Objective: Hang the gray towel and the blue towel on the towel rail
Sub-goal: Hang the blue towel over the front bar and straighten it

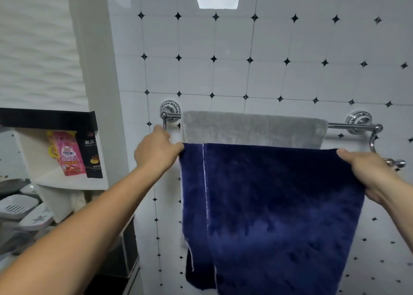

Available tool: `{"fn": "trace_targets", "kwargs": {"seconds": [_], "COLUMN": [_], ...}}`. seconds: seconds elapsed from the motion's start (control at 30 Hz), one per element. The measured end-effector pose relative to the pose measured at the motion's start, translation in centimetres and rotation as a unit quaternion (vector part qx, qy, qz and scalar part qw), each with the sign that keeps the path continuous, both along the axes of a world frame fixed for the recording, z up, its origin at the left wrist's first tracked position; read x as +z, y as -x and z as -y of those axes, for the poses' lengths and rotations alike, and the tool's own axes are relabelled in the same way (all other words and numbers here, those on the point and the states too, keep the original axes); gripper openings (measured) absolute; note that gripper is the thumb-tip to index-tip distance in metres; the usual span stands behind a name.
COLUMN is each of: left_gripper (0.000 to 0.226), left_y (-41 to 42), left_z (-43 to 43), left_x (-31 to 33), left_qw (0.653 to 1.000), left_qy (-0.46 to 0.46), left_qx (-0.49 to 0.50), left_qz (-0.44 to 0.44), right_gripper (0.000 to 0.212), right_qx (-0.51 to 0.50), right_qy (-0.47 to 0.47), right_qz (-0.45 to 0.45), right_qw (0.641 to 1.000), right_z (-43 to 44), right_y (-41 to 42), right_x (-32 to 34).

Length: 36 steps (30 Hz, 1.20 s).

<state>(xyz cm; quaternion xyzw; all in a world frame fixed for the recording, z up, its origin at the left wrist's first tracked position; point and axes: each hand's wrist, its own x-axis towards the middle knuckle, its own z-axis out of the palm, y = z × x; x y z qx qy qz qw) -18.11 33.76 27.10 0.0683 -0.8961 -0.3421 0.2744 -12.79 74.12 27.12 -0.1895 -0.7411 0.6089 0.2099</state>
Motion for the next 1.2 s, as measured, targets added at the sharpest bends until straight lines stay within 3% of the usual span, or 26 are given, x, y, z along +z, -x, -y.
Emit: {"fn": "trace_targets", "kwargs": {"seconds": [0.03, 0.1, 0.17, 0.23, 0.3, 0.33, 0.4, 0.5, 0.57, 0.7, 0.9, 1.03, 1.1, 1.2], "left_gripper": [0.016, 0.013, 0.025, 0.031, 0.020, 0.017, 0.018, 0.037, 0.049, 0.034, 0.053, 0.050, 0.046, 0.039], "left_y": [0.0, -0.1, -0.4, -0.8, -1.0, -0.8, -0.1, 1.4, 2.3, 3.5, 1.5, 0.7, 0.7, 0.7], "left_z": [0.1, -1.0, -3.0, -5.0, -6.3, -6.8, -7.3, -6.6, -5.3, -2.6, -2.7, -2.7, -2.5, -2.1], "left_x": [0.2, 0.8, 0.6, -0.5, -1.5, -1.9, -2.3, -1.2, 0.1, 1.7, -2.6, -3.4, -3.5, -2.9], "left_qw": [0.995, 0.988, 0.997, 0.989, 0.905, 0.859, 0.831, 0.923, 0.949, 0.948, 0.968, 0.974, 0.970, 0.964], "left_qy": [0.079, 0.102, 0.069, -0.097, -0.371, -0.458, -0.510, -0.360, -0.294, -0.295, -0.246, -0.224, -0.238, -0.260], "left_qx": [0.029, 0.030, -0.015, -0.105, -0.178, -0.189, -0.181, -0.135, -0.109, -0.119, -0.050, -0.015, -0.027, -0.053], "left_qz": [-0.056, -0.115, -0.044, 0.048, 0.110, 0.130, 0.125, 0.033, 0.009, -0.005, -0.019, -0.025, -0.025, -0.014], "right_gripper": [0.029, 0.030, 0.022, 0.012, 0.009, 0.009, 0.012, 0.013, 0.012, 0.017, 0.019, 0.023, 0.012, 0.016], "right_qx": [-0.011, -0.033, -0.020, 0.022, 0.082, 0.109, 0.149, 0.166, 0.152, 0.105, 0.120, 0.145, 0.126, 0.130], "right_qy": [-0.026, -0.066, -0.051, -0.002, 0.043, 0.067, 0.104, 0.140, 0.148, 0.110, 0.065, 0.101, 0.093, 0.098], "right_qz": [-0.002, -0.009, -0.005, 0.035, 0.097, 0.117, 0.122, 0.096, 0.079, 0.046, 0.046, 0.090, 0.110, 0.133], "right_qw": [1.000, 0.997, 0.999, 0.999, 0.991, 0.985, 0.976, 0.971, 0.974, 0.987, 0.990, 0.980, 0.982, 0.978], "right_z": [0.0, -0.1, -0.3, -0.8, -1.2, -1.4, -1.7, -1.9, -2.0, -2.1, -0.5, -0.8, -0.5, 0.0], "right_y": [0.1, 0.4, 0.6, 0.3, -0.1, -0.3, -0.4, -0.6, -0.7, -0.4, -0.4, -0.5, -0.1, 0.3], "right_x": [0.0, 0.0, 0.3, 0.5, 0.8, 0.9, 0.8, 0.8, 0.7, 0.3, -2.2, -1.7, -1.4, -0.9]}}
